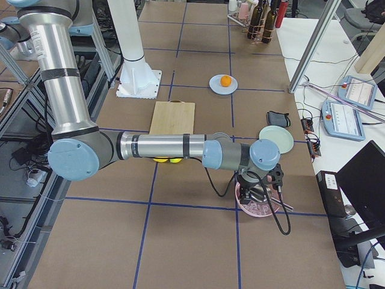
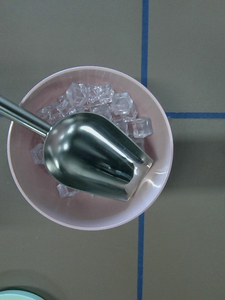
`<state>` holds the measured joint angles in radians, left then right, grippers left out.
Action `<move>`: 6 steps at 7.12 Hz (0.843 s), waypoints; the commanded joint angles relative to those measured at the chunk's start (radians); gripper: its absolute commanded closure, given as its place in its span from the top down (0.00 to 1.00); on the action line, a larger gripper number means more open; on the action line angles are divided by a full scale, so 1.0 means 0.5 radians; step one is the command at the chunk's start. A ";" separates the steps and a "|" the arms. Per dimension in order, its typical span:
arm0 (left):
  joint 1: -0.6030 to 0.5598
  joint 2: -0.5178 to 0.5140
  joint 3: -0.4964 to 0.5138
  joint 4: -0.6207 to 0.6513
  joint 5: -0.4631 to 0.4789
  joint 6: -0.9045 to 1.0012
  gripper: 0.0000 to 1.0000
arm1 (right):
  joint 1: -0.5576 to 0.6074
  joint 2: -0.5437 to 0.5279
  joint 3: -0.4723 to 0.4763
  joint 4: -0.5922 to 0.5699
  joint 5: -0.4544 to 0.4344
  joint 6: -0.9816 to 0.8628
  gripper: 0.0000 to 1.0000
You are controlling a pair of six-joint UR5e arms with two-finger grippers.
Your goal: Pick orange to plate
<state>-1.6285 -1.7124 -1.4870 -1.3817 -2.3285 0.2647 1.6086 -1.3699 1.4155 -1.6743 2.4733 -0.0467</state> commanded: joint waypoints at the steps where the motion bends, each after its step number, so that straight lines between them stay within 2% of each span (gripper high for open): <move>1: -0.010 0.010 -0.032 0.002 0.000 0.008 1.00 | 0.059 -0.149 0.040 0.196 -0.007 0.010 1.00; 2: -0.013 0.010 -0.051 0.002 0.000 0.008 1.00 | 0.059 -0.178 0.031 0.271 -0.007 0.017 1.00; 4: -0.016 0.010 -0.063 0.002 0.000 0.008 1.00 | 0.105 -0.162 0.077 0.217 -0.010 0.068 1.00; 5: -0.026 0.010 -0.066 -0.001 0.003 0.008 1.00 | 0.109 -0.172 0.226 -0.008 -0.032 0.072 1.00; 6: -0.026 0.010 -0.066 -0.001 0.003 0.008 1.00 | 0.109 -0.205 0.392 -0.184 -0.178 0.072 1.00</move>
<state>-1.6397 -1.7073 -1.5190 -1.3816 -2.3276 0.2685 1.6599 -1.4578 1.5216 -1.6615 2.4439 -0.0141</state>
